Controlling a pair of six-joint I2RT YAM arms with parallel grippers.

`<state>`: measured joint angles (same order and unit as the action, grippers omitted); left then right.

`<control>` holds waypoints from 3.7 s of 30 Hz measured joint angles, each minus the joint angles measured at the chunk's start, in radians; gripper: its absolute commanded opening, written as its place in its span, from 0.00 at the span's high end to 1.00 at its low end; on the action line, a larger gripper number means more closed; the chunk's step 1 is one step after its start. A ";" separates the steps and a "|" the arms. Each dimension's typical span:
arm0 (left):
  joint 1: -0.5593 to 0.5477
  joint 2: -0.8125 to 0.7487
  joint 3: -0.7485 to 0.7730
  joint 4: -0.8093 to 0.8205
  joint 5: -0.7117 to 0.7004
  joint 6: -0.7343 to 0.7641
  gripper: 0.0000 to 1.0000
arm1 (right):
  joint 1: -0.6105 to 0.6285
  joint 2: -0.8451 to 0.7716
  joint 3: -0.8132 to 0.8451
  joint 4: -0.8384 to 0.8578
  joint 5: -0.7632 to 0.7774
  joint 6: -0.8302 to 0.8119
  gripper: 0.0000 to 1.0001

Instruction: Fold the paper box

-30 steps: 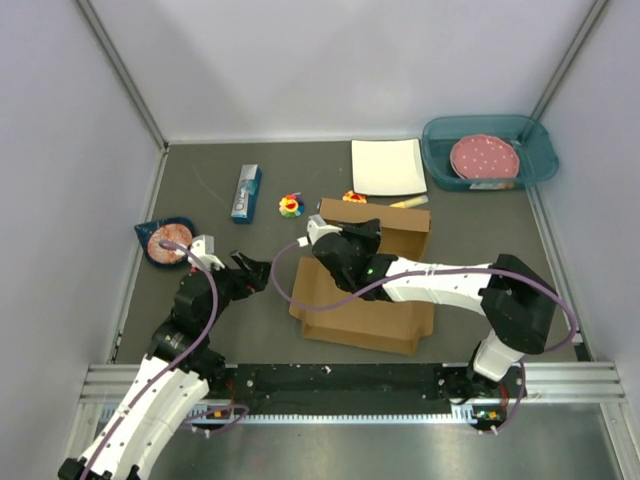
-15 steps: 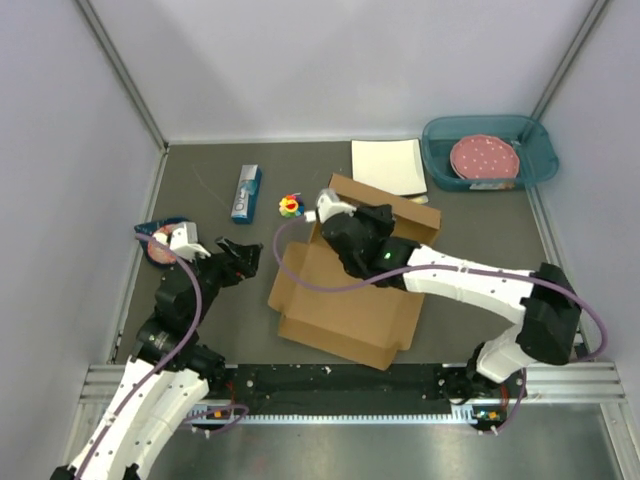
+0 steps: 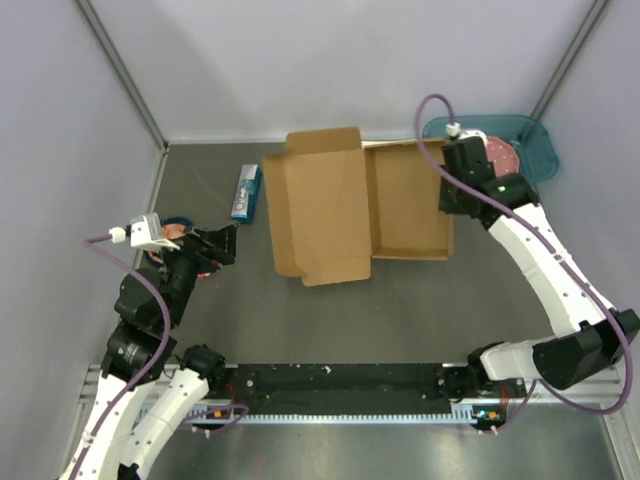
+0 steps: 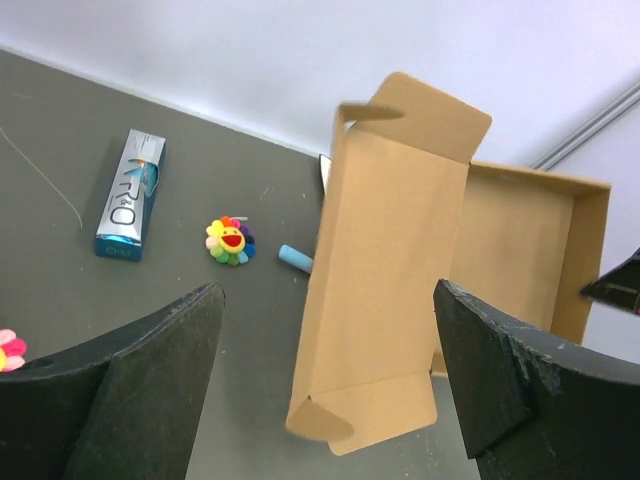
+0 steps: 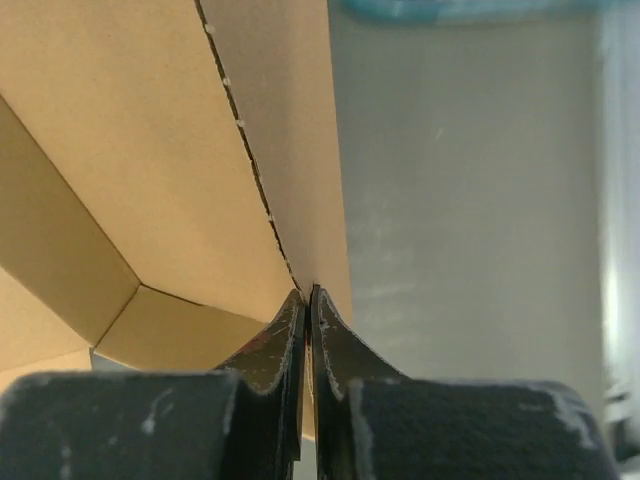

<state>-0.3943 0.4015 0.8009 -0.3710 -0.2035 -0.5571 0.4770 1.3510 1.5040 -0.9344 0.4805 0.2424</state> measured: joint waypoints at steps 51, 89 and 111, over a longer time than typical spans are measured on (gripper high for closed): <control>0.000 0.110 -0.240 0.071 0.171 -0.065 0.10 | 0.385 -0.161 -0.634 0.082 -0.176 1.338 0.37; 0.193 1.424 0.364 0.354 0.216 -0.329 0.30 | 0.436 -0.628 -0.609 0.321 -0.050 0.314 0.38; 0.238 1.390 0.658 0.114 -0.061 0.205 0.02 | 0.436 -0.568 -0.607 0.354 -0.004 0.164 0.38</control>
<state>-0.1558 1.7916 1.4586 -0.2565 -0.2642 -0.3523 0.9134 0.7830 0.8974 -0.5808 0.4767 0.4068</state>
